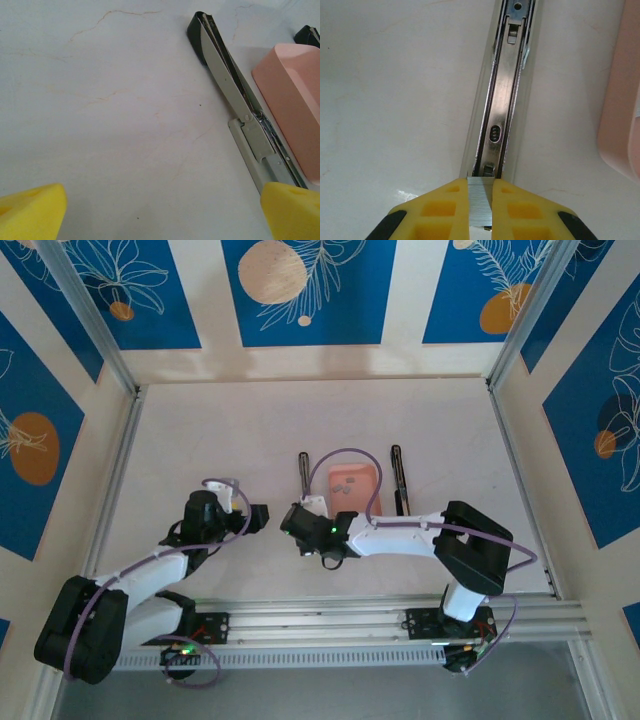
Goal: Load the staples into the stapler
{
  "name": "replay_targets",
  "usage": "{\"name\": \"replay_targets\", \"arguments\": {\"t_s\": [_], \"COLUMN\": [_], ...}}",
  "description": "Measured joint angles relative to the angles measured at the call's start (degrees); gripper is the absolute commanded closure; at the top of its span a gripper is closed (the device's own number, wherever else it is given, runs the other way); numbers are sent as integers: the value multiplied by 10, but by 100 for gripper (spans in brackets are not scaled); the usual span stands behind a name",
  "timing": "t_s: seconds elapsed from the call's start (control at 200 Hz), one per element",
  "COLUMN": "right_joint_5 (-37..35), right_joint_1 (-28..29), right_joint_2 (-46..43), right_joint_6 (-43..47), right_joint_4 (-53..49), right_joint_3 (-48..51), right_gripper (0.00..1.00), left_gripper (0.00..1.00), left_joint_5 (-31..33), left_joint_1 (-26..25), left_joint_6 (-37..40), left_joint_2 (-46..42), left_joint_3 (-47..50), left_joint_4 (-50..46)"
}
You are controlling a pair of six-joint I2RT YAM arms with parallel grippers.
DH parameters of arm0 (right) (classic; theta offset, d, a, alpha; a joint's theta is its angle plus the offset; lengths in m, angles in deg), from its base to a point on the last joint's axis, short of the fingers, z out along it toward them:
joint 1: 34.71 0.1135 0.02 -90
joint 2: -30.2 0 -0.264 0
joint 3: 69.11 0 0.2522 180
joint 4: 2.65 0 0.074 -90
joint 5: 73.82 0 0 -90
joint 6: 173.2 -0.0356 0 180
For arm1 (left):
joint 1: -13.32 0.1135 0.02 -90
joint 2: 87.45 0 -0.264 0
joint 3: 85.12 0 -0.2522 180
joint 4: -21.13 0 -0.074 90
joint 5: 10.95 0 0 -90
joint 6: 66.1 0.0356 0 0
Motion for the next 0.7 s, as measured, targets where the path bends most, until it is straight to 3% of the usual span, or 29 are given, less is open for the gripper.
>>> {"name": "replay_targets", "arguments": {"t_s": [0.7], "right_joint_5": [0], "right_joint_1": [-1], "right_joint_2": [1], "right_joint_6": [-9], "right_joint_4": [-2], "right_joint_3": [-1], "right_gripper": [81], "left_gripper": [1], "left_joint_5": [0], "left_joint_1": [0], "left_joint_6": [0], "left_joint_2": [0], "left_joint_3": [0], "left_joint_4": [0]}}
